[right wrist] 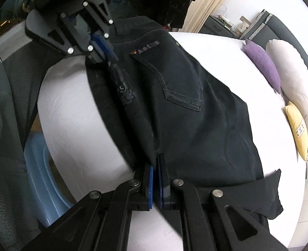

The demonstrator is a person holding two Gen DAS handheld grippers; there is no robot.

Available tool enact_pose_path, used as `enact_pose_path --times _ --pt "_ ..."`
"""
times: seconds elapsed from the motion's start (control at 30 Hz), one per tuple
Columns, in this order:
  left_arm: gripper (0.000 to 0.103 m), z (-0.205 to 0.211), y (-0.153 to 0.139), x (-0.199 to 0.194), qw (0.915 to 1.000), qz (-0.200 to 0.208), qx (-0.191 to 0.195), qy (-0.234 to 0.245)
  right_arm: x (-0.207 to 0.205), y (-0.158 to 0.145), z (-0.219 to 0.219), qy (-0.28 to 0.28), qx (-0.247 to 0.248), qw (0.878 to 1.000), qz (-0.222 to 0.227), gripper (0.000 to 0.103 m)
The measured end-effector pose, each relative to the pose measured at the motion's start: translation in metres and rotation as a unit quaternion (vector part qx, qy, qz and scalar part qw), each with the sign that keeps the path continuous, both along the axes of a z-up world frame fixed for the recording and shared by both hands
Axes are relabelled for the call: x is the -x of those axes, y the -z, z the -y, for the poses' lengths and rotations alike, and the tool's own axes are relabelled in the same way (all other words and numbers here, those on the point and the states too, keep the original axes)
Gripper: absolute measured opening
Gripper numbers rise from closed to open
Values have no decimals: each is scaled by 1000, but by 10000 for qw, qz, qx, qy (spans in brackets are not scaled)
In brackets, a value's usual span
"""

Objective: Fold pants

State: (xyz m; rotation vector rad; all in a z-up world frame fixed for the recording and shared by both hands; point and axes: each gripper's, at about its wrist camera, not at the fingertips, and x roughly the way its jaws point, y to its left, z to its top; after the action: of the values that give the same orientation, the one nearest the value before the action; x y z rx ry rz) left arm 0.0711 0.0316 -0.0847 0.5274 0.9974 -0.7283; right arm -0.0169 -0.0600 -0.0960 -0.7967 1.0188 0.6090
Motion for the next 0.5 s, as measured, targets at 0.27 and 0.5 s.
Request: enact_pose_path --times 0.27,0.5 --pt "11 0 9 5 10000 63 5 -28 -8 10 2 244 -14 9997 -98 7" --pt "15 -12 -1 7 9995 -148 76 -280 -9 23 6 603 -199 9980 56 13"
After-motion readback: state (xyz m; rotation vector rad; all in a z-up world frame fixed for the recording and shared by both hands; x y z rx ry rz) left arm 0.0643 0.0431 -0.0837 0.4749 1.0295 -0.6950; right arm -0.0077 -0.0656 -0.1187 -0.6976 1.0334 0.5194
